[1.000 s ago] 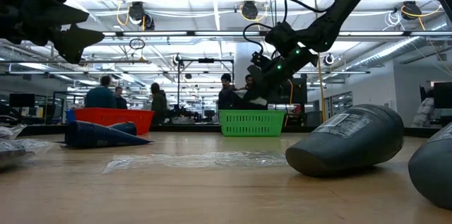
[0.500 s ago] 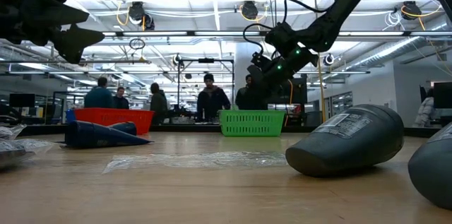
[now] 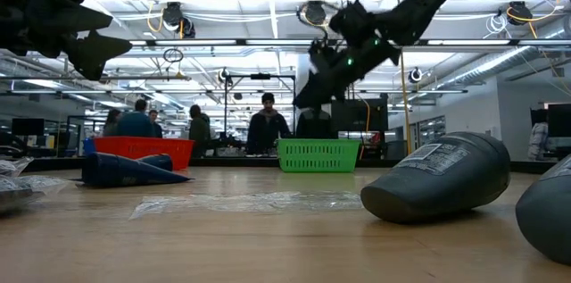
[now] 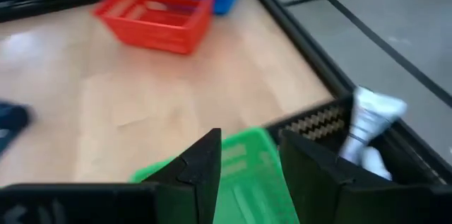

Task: Pick & Place Travel size toiletries
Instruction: Put the bottom gray deodorant into the green bin

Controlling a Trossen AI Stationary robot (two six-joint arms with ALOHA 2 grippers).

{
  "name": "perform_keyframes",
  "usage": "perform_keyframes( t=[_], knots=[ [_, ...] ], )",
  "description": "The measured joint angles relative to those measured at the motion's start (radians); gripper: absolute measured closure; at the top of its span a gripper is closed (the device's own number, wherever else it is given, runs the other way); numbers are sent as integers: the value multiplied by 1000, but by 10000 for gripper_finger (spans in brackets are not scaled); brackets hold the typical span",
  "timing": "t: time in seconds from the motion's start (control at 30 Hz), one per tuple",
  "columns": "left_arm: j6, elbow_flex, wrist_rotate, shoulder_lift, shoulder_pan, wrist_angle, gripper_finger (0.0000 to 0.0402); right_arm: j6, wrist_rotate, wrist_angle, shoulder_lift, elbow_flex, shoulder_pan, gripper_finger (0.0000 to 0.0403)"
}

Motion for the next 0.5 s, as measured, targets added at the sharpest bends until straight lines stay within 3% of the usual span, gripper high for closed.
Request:
perform_keyframes(
  t=[0.27, 0.5],
  knots=[
    [0, 0, 0, 0, 0, 0, 165, -24, 1, -112, -153, 0, 180, 263],
    [0, 0, 0, 0, 0, 0, 165, -23, 0, -206, -232, -1, 409, 254]
  ],
)
